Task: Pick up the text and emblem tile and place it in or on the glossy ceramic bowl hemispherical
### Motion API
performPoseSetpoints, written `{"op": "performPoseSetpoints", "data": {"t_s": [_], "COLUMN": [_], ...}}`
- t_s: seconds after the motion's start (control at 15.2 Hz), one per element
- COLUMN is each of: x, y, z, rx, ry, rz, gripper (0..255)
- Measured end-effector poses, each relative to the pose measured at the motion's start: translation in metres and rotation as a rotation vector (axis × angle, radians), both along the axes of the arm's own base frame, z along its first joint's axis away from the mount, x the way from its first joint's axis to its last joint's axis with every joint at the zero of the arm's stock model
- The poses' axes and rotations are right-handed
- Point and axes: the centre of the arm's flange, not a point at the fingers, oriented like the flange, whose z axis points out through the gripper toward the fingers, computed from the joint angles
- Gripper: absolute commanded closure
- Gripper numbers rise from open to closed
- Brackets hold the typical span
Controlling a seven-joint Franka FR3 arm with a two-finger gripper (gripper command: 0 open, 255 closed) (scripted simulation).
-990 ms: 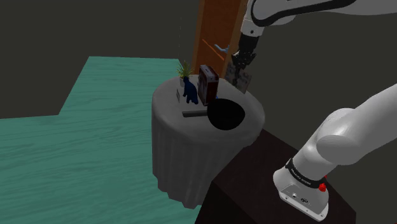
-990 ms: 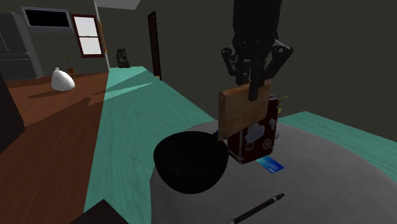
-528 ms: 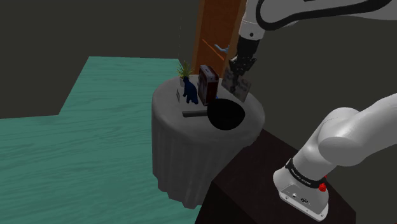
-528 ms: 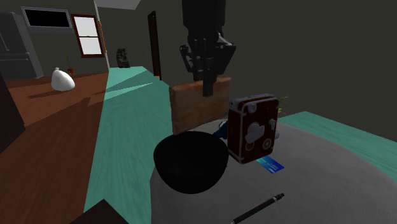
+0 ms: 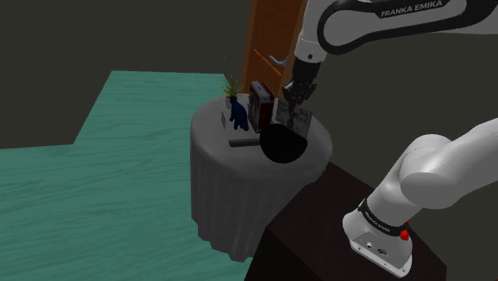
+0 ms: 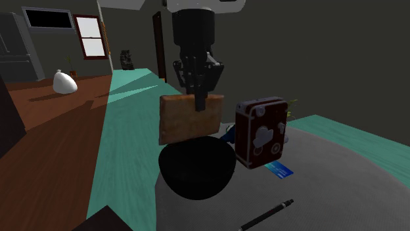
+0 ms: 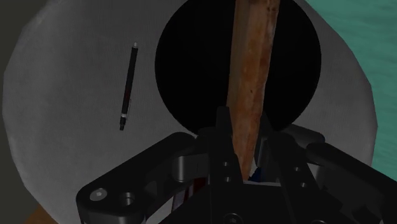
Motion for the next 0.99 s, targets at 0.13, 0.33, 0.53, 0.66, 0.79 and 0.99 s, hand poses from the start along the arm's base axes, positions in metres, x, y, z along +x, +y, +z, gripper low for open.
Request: {"op": "performPoseSetpoints", "data": {"t_s": [0.13,0.33,0.53,0.66,0.79,0.99], "x": [0.0,0.0,0.0,0.0,0.0,0.0], "y": [0.0,0.001,-0.001,0.0,0.0,0.001], "z": [-0.011,-0.026,-0.043,-0.055,-0.059,-0.061], "rx": [0.0,0.0,0.0,0.0,0.0,0.0], "ry": [0.0,0.0,0.0,0.0,0.0,0.0], "rz": [0.0,0.0,0.0,0.0,0.0,0.0], "gripper": [255,255,255,255,255,255]}}
